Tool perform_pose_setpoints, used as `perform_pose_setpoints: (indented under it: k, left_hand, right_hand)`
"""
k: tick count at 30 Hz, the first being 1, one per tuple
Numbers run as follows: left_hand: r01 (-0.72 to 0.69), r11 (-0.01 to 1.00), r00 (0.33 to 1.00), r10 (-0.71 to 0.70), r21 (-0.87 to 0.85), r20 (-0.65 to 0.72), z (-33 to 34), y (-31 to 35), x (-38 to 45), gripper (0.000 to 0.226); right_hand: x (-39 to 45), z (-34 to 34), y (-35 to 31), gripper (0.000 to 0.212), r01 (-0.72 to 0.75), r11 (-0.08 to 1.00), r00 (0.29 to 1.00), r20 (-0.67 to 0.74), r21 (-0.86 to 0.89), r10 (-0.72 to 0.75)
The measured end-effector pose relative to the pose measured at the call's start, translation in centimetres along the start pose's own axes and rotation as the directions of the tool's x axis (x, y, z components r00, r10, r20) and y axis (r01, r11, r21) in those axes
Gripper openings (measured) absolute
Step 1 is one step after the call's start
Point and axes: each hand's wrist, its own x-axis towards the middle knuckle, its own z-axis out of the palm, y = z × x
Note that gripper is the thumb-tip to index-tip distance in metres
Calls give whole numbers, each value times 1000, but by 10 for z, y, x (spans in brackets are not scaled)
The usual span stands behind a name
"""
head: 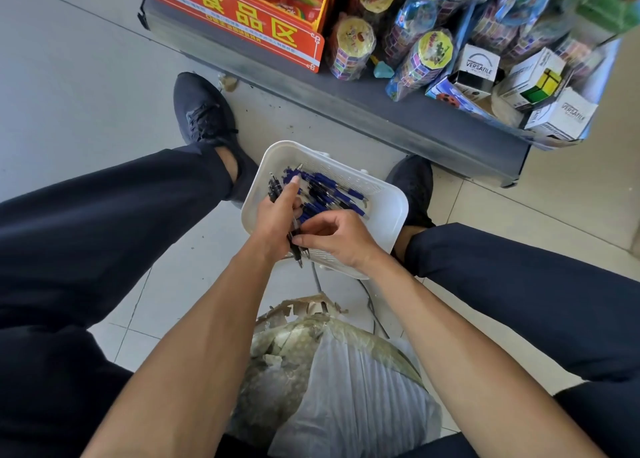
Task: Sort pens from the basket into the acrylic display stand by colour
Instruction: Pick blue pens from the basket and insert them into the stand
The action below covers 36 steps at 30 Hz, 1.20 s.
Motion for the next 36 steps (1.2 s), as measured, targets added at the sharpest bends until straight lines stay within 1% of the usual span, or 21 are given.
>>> perform_pose_setpoints:
  k: [2, 3, 5, 8, 10, 12, 14, 16, 18, 21, 23, 26, 30, 33, 36]
  left_hand:
    - [10, 1000, 1000, -10, 7, -10, 2, 1, -1, 34]
    - [18, 1000, 1000, -18, 11, -6, 3, 2, -1, 37]
    - [26, 1000, 1000, -26, 11, 11, 4, 1, -1, 40]
    - [25, 1000, 999, -26, 13, 47, 2, -1, 3, 42]
    - [58, 998, 997, -56, -37, 53, -1, -3, 5, 38]
    - [90, 990, 995, -84, -109, 59, -3, -2, 7, 33]
    - [100, 987, 992, -90, -124, 85, -4, 0, 7, 33]
    - [98, 990, 989, -86, -100, 124, -7, 0, 7, 42]
    - [102, 988, 983, -83, -114, 163, -8, 1, 6, 50]
    - [106, 983, 979, -77, -153, 189, -9, 3, 4, 55]
    - [116, 982, 977, -85, -152, 195, -9, 3, 5, 56]
    - [126, 984, 979, -103, -122, 177, -8, 4, 5, 55]
    - [111, 991, 988, -102, -76, 118, -4, 4, 4, 51]
    - [141, 989, 988, -138, -41, 63, -3, 2, 6, 45]
    - [137, 990, 987, -140, 39, 83, -2, 1, 7, 38]
  right_hand:
    - [0, 2, 2, 13, -1, 1000, 1000, -9, 4, 1]
    - [1, 2, 4, 17, -3, 1000, 999, -32, 24, 4]
    - [2, 3, 11, 26, -30, 998, 994, -105, 63, 37]
    - [4, 2, 21, 25, -108, 994, 971, -213, 34, 113]
    - [8, -1, 28, 20, -169, 984, 954, -261, -53, 150]
    - [13, -5, 37, 7, -223, 956, 945, -283, -190, 164]
    - [19, -8, 45, 12, -226, 891, 958, -254, -393, 131]
    - [26, -9, 51, 18, -171, 789, 981, -180, -590, 78]
    - [33, -7, 52, 26, -151, 729, 988, -133, -667, 83]
    - [43, -3, 53, 32, -187, 697, 982, -123, -692, 141]
    - [46, 1, 56, 26, -203, 675, 979, -136, -709, 151]
    - [50, 6, 57, 15, -236, 613, 970, -148, -754, 192]
    - [48, 8, 59, 14, -274, 562, 959, -178, -781, 221]
    - [46, 8, 58, 18, -283, 564, 956, -185, -776, 226]
    - [43, 6, 54, 17, -287, 618, 955, -170, -731, 243]
